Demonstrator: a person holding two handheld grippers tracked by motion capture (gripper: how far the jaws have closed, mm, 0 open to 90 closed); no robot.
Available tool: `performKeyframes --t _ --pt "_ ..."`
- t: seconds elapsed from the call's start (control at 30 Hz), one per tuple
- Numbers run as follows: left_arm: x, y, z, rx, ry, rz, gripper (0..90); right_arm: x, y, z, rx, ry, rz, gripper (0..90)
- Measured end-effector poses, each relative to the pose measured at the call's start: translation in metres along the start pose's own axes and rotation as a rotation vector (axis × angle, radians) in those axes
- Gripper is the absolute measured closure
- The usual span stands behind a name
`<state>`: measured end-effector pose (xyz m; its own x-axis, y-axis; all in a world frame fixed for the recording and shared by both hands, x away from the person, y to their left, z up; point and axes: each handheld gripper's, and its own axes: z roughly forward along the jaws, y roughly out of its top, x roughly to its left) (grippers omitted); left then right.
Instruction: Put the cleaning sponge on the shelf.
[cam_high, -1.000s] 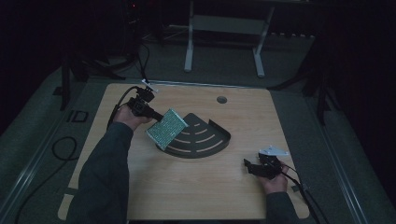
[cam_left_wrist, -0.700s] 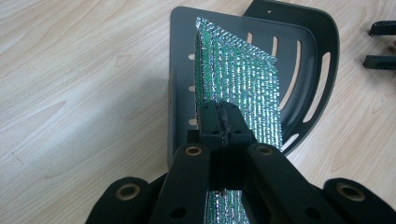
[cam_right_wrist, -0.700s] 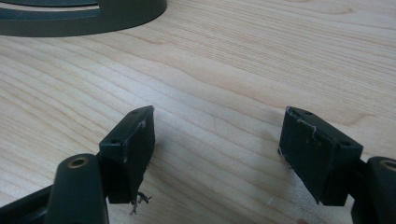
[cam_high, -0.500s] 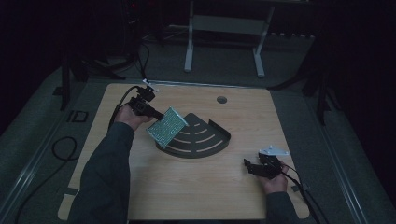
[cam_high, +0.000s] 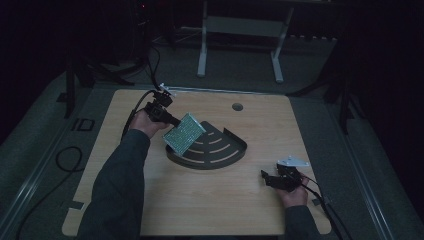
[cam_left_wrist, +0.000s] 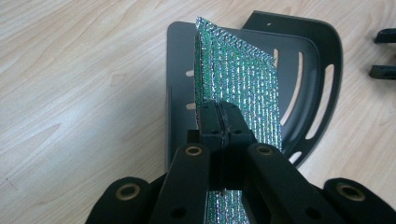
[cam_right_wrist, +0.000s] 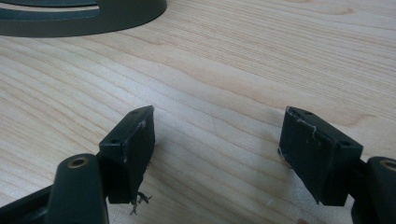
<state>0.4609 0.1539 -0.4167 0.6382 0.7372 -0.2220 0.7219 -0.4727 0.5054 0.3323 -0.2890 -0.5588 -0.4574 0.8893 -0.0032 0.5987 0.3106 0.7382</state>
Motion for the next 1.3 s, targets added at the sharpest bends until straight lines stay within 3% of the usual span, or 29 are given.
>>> performKeyframes --t 0.73,1.3 --pt "0.002 0.002 0.03 0.039 0.031 0.009 89.9 0.0 0.0 0.0 0.0 0.0 -0.001 26.1" --pt "0.003 0.0 0.043 0.067 0.056 0.018 89.9 0.0 0.0 0.0 0.001 0.001 0.0 25.9"
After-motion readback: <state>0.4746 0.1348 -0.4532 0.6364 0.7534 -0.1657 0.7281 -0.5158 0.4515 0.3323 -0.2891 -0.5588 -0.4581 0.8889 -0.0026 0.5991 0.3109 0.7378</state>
